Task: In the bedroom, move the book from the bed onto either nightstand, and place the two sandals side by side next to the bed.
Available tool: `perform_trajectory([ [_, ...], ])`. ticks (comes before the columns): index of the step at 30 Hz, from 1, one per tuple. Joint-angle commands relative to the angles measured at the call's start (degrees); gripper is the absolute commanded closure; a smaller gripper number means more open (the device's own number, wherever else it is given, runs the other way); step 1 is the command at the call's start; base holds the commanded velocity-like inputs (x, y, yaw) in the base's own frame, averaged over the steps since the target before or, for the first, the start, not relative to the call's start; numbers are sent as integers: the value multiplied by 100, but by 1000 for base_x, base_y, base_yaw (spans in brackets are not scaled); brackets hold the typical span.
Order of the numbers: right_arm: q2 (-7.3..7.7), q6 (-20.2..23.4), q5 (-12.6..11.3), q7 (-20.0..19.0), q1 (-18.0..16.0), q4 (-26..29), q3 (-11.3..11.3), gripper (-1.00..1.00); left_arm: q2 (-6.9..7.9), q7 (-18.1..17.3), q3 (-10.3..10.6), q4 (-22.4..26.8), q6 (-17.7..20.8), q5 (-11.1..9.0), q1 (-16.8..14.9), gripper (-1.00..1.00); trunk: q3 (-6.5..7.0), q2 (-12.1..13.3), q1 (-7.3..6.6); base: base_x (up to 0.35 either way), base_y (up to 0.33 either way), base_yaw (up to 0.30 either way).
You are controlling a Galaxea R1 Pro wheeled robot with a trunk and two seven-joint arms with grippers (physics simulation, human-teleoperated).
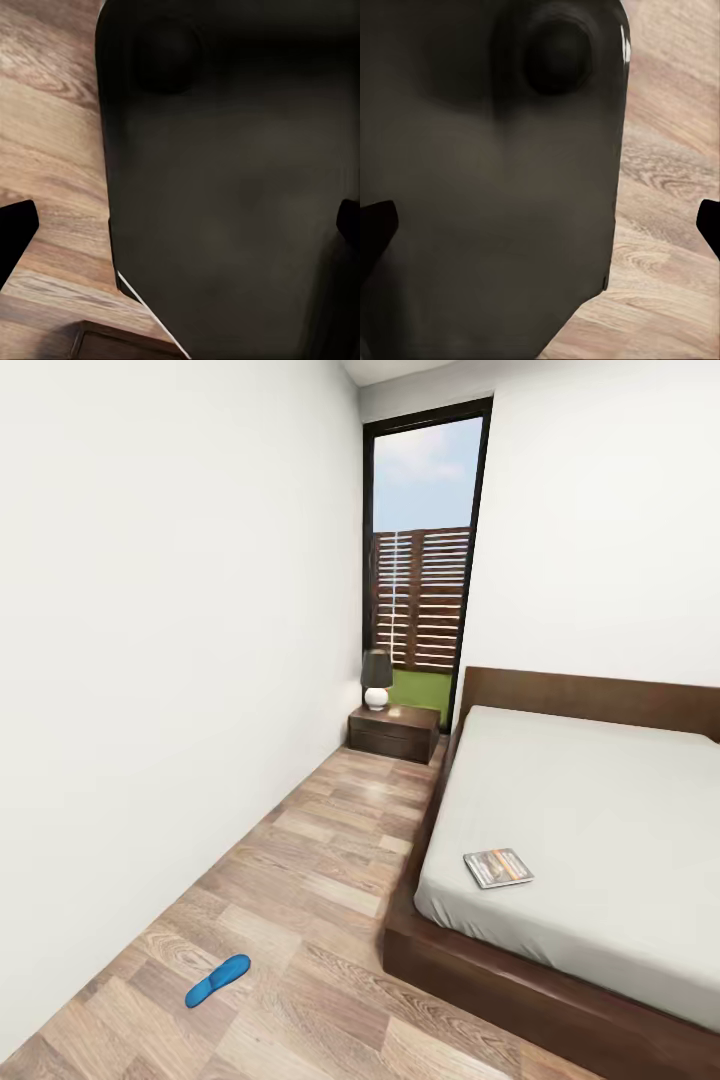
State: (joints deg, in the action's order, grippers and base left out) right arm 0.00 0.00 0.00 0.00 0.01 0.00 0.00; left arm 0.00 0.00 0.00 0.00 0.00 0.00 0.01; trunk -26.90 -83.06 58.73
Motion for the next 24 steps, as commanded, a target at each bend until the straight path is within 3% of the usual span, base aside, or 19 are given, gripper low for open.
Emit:
perform_trajectory([
  [1, 33, 33, 33, 33, -34, 33, -33, -100, -33, 0, -33, 33, -33, -33, -9, -100, -3, -2, 0, 0, 0, 0],
  [5, 150, 162, 100, 95, -83, 130, -162, -100, -85, -6, -161, 162, -162, -33, -9, -100, -3, -2, 0, 0, 0, 0],
  [11, -10, 26, 14, -12, -72, 2, -30, -100, -80, -8, -51, 203, -220, -35, -9, -100, -3, -2, 0, 0, 0, 0],
  [15, -29, 7, 4, -22, -71, -12, 80, -100, -79, -9, -33, 214, -213, -35, -9, -100, -3, -2, 0, 0, 0, 0],
  [24, -35, -53, 7, -19, -71, -14, 91, -100, -72, -9, -27, 232, -219, -35, -9, -100, -3, -2, 0, 0, 0, 0],
])
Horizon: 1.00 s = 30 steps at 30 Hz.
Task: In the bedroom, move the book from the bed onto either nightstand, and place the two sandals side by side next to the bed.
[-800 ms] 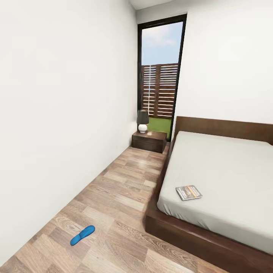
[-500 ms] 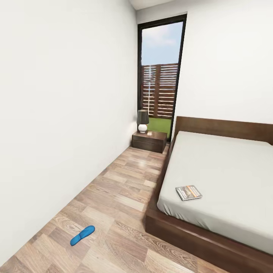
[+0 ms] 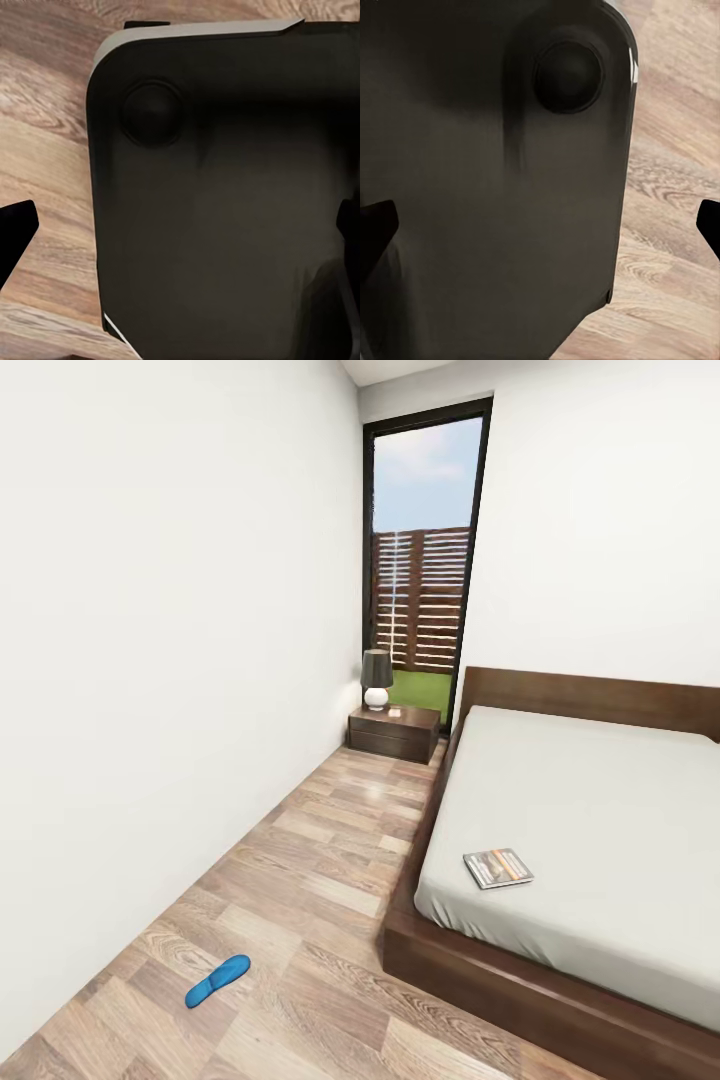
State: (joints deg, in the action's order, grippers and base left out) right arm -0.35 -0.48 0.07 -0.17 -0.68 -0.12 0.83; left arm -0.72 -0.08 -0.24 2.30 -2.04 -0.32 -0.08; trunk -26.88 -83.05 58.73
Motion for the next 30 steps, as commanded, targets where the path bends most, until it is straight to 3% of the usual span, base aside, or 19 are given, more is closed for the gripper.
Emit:
perform_trajectory([
  [1, 0, -12, -2, -3, -3, -1, -3, -100, 0, -1, -2, 3, -21, -3, -1, -100, -5, -3, 0, 0, 0, 0],
  [14, 50, -40, -11, -2, -5, 250, -31, -100, 7, -1, -11, 338, -413, -2, -7, -100, -5, -3, 0, 0, 0, 0],
  [15, 51, -40, -13, -1, -6, 1170, -31, -100, 4, -1, -7, 1571, -424, -5, -8, -100, -5, -3, 0, 0, 0, 0],
  [25, 61, -6, -15, 15, -11, 2326, -56, -100, 1, -1, -10, 2865, -424, -38, -21, -100, -5, -3, 0, 0, 0, 0],
  [27, 61, 1, -15, 7, -10, 2507, -58, -100, 1, -1, -10, 3134, -422, -141, -28, -100, -5, -3, 0, 0, 0, 0],
  [30, 53, -24, -15, -10, -10, 2646, -63, -100, -4, -1, -11, 3432, -425, -476, -33, -100, -5, -3, 0, 0, 0, 0],
])
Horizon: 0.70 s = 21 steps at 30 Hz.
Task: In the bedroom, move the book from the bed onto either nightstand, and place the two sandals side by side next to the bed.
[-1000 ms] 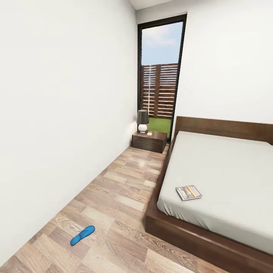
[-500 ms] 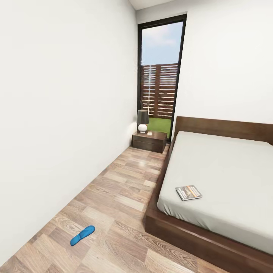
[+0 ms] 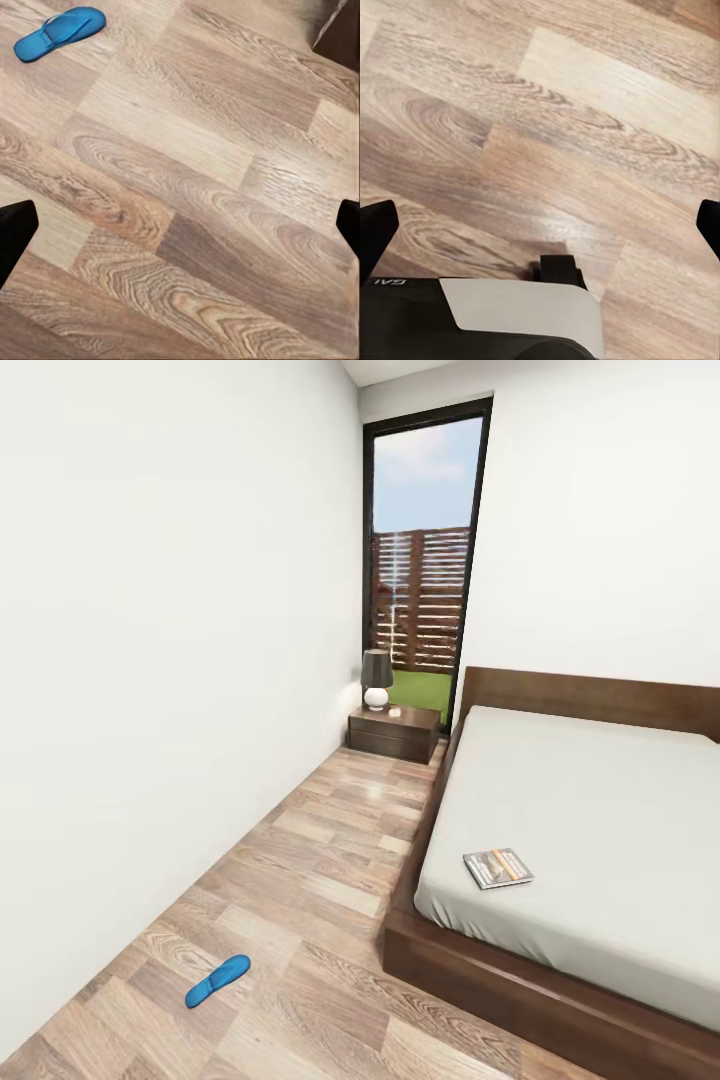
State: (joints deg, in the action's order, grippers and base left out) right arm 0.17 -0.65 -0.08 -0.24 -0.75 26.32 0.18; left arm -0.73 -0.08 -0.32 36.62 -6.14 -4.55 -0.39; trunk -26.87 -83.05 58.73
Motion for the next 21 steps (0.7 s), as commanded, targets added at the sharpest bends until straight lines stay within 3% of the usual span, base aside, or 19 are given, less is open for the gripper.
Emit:
perform_trajectory([
  [1, -1, -10, -1, -4, -3, 14, 1, -100, -1, -1, -3, 29, -16, -127, -3, -100, -6, -3, 0, 0, 0, 0],
  [4, -1, -19, -4, -9, -3, 47, -6, -100, -2, -1, 3, 86, -23, -385, -4, -100, -6, -3, 0, 0, 0, 0],
  [7, 83, -22, -24, -10, -4, 46, -34, -100, 2, 11, 6, 97, -21, -491, -5, -100, -6, -3, 0, 0, 0, 0],
  [14, 130, -27, -302, -5, -4, 27, -310, -100, 35, 23, -15, 99, -24, -507, -5, -100, -6, -3, 0, 0, 0, 0],
  [21, 133, -32, -401, 6, -2, 6, -399, -100, 39, 25, -20, 99, -28, -512, -5, -100, -6, -3, 0, 0, 0, 0],
])
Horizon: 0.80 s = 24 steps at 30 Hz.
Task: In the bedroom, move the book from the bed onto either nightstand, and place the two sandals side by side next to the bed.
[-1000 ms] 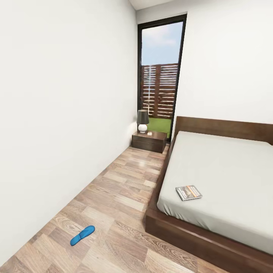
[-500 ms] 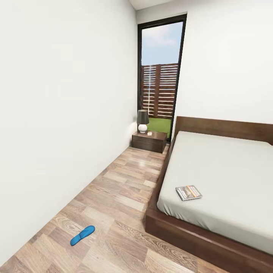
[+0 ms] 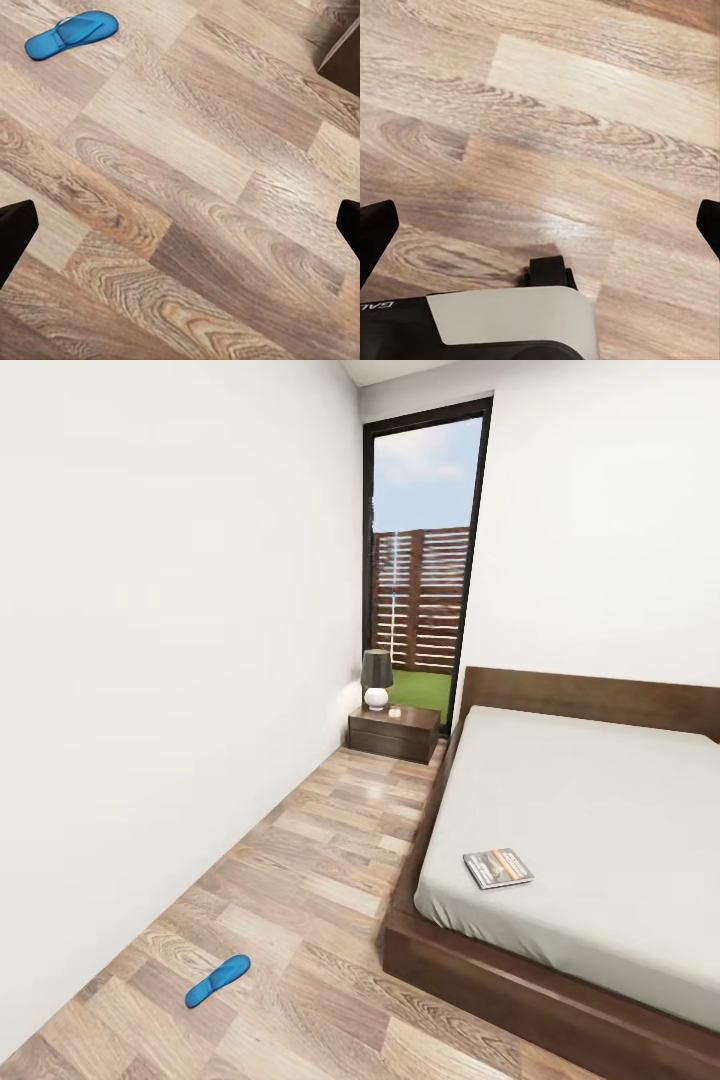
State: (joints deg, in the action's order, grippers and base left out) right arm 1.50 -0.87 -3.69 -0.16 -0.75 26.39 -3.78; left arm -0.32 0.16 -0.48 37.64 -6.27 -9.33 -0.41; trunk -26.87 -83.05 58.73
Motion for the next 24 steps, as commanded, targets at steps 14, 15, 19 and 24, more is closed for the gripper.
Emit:
perform_trajectory([
  [14, -1, -9, -35, -1, -2, -11, 0, -100, -3, -1, 4, -2, -15, -33, -3, -100, -6, -3, 0, 0, 0, 11],
  [15, -1, -9, -37, -1, -3, -11, 0, -100, -3, 0, 4, -2, -15, -34, -3, -100, -6, -3, 0, 0, 0, 160],
  [19, -1, -9, -42, -1, -4, -11, 0, -100, -3, 1, 4, -2, -15, -34, -3, -100, -6, -3, 0, 0, 0, 227],
  [24, -6, -9, -43, -1, -2, -11, 0, -100, -3, 2, 4, -2, -15, -34, -3, -100, -6, -3, 0, 0, 0, 281],
])
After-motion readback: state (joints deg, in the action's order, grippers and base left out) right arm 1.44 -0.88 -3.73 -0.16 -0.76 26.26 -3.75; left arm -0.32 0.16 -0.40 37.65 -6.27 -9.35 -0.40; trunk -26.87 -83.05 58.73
